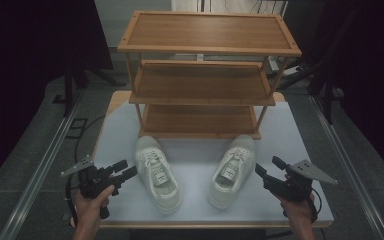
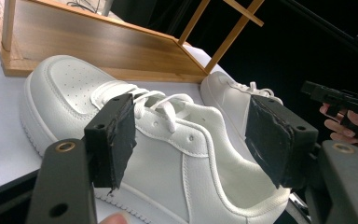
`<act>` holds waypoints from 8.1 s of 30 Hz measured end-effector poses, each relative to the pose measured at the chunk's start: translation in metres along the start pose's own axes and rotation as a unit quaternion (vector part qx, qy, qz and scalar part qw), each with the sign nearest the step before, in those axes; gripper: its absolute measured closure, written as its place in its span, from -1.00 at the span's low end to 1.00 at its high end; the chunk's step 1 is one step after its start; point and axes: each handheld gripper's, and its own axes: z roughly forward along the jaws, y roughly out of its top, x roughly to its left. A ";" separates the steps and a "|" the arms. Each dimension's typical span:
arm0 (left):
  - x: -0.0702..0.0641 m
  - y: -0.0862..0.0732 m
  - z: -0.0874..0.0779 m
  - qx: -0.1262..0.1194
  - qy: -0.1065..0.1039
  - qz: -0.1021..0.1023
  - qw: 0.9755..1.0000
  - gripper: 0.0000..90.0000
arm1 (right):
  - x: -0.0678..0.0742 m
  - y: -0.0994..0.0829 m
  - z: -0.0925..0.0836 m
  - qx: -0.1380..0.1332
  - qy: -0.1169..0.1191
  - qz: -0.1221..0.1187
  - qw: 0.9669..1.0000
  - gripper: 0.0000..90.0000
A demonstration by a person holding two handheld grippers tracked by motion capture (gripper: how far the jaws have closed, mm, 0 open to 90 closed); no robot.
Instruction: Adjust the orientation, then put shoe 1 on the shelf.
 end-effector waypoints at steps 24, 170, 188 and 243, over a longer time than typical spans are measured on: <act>-0.002 0.001 -0.005 -0.005 -0.003 -0.003 1.000 -0.25 | 0.054 0.015 -0.005 -0.029 0.093 -0.046 0.994 0.79; 0.017 -0.007 0.018 -0.006 0.014 0.023 1.000 0.82 | 0.095 -0.019 0.024 0.006 0.147 -0.061 0.987 0.25; -0.023 0.018 0.025 -0.023 -0.047 0.023 0.998 0.82 | 0.079 -0.008 0.015 -0.018 0.144 -0.039 0.989 0.26; -0.060 0.117 0.076 -0.108 -0.065 0.011 0.992 0.83 | 0.080 -0.008 0.015 -0.023 0.147 -0.039 0.988 0.26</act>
